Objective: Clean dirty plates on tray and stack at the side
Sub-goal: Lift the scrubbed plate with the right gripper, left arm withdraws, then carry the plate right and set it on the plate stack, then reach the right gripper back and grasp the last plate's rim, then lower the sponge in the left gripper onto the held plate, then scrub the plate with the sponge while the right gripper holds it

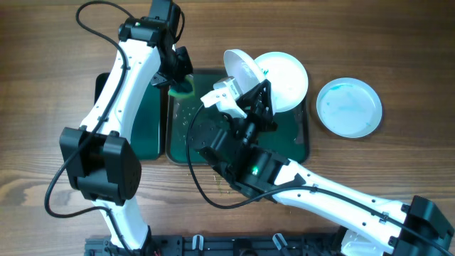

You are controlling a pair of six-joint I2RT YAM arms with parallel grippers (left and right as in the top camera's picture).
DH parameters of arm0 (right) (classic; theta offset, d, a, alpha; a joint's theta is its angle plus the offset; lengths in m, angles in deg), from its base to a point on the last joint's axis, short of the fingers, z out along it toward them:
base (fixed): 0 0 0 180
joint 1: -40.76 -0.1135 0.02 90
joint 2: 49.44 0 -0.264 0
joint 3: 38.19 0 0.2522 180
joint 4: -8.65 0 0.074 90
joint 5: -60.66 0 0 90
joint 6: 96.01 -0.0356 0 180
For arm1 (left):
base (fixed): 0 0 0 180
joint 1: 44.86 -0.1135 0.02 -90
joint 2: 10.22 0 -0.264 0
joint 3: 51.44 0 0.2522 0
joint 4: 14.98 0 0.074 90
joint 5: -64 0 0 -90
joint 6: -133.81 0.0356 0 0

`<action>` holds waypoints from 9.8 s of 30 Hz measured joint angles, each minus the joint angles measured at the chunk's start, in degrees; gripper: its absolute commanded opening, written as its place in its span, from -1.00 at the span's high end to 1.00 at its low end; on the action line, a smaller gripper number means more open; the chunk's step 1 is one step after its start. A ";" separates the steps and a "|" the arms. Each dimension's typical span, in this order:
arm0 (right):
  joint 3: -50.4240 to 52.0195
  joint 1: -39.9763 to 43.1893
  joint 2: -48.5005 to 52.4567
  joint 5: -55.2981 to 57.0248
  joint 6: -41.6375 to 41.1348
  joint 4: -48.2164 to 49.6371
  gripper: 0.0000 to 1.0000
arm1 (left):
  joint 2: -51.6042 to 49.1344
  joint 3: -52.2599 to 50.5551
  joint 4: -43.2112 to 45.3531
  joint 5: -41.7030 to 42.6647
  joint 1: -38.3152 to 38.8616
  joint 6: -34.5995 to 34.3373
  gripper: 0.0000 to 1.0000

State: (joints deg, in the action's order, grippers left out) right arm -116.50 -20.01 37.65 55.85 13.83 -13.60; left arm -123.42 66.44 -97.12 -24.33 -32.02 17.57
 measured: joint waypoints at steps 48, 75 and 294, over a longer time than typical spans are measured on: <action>1.86 75.30 -4.85 -97.96 -45.62 -36.35 0.91 | 0.00 0.00 0.00 0.02 4.37 0.00 0.92; 5.42 78.71 5.60 -84.17 -42.49 -31.95 0.25 | 0.00 0.00 0.00 0.17 4.46 0.00 0.92; 1.09 43.50 25.83 -116.87 -44.17 -14.43 0.91 | -17.05 -0.85 1.57 -14.62 15.21 -5.03 0.92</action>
State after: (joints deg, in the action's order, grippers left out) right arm -115.41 23.48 63.49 -61.02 -30.35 -28.03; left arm -140.47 65.58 -95.54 -38.95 -16.81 12.55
